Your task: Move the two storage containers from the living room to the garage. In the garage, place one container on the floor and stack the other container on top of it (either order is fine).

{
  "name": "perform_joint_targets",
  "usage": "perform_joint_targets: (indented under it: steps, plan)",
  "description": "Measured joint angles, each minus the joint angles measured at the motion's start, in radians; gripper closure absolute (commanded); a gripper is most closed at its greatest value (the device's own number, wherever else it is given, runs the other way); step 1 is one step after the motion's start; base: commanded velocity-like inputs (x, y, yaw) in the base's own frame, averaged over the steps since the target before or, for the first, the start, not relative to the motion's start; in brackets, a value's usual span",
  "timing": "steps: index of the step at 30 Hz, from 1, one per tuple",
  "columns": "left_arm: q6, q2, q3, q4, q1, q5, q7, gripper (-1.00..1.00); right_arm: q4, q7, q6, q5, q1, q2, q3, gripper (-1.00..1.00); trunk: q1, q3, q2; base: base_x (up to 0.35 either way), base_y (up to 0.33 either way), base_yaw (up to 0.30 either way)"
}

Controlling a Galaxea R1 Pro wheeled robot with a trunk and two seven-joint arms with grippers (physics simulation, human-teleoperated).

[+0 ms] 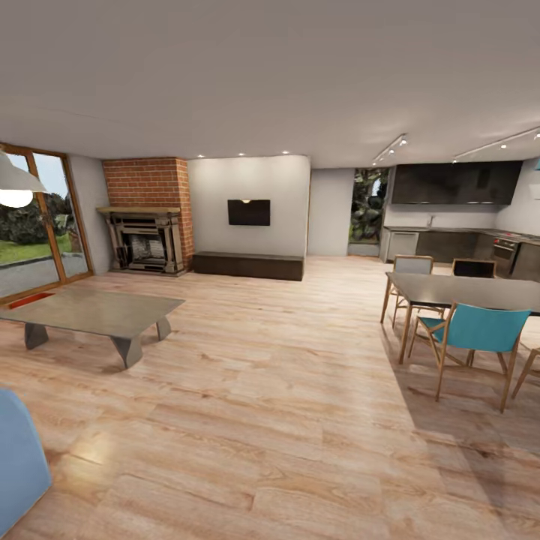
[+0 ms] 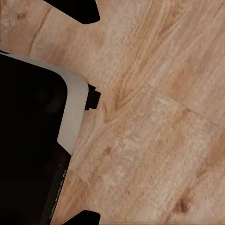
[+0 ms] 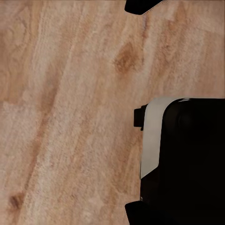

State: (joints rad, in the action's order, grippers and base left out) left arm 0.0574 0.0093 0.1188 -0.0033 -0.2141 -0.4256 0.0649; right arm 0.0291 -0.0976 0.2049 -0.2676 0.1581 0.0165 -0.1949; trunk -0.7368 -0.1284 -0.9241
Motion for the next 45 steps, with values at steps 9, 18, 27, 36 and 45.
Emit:
perform_joint_targets:
  steps: [9,18,27,36,45]
  plan:
    - [0.0,0.0,0.0,0.0,0.0,0.0,0.0,-1.0,0.0,-0.001,0.001,-0.001,0.0,-0.001,0.0,-1.0,0.0,0.0,0.0,0.323,0.0,0.005]
    - [0.0,0.0,0.0,0.0,0.0,0.0,0.0,-1.0,0.0,-0.002,0.002,-0.003,0.0,-0.001,0.0,-1.0,0.0,0.0,0.0,0.323,0.0,0.0]
    - [0.0,-0.001,0.0,0.0,0.0,0.0,0.0,-1.0,0.0,-0.002,0.0,-0.004,0.0,0.0,0.001,-1.0,0.0,0.0,0.0,0.323,0.0,0.0]
    - [-0.002,-0.001,0.0,0.0,0.0,0.0,0.0,-1.0,0.0,-0.002,0.0,0.0,0.0,-0.001,0.001,-1.0,0.0,0.0,0.0,0.323,0.0,0.0]
    - [0.002,-0.002,0.0,0.0,0.0,0.0,0.0,-1.0,0.0,-0.002,0.0,0.001,0.0,-0.001,0.001,-1.0,0.0,0.0,0.0,0.323,0.0,0.0]
